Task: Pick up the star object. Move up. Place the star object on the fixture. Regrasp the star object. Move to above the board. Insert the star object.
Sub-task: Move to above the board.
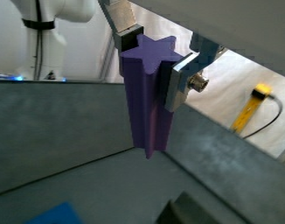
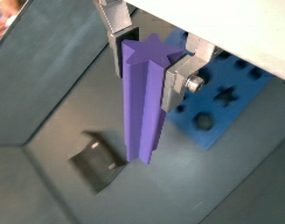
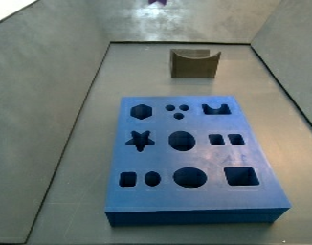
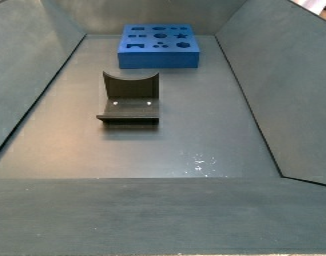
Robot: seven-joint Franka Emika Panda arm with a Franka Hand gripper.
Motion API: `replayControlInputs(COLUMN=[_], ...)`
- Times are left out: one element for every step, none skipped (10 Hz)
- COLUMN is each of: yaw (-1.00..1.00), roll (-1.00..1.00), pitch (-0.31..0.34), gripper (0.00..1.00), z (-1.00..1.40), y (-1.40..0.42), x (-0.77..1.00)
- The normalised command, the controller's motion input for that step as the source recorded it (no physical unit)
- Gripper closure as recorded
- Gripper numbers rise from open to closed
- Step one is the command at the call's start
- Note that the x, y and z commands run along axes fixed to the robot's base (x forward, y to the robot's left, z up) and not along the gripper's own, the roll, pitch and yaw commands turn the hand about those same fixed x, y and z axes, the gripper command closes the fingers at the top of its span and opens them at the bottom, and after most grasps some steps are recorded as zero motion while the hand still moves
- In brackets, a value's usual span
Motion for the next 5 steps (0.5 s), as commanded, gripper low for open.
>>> replayControlInputs(yaw=[-0.11,-0.12,-0.12,-0.12,-0.12], roll=[-1.0,-1.0,-1.0,-1.0,-1.0], pitch=[-0.101,-0.092,-0.092,-0.098,-0.108], gripper=[1.0,1.0,1.0,1.0,1.0], z=[0.0,0.0,0.0,0.0,0.0], y=[-0.03,-0.01,0.0,0.03,0.04], x=[-0.19,-0.12,-0.1,-0.08,-0.08])
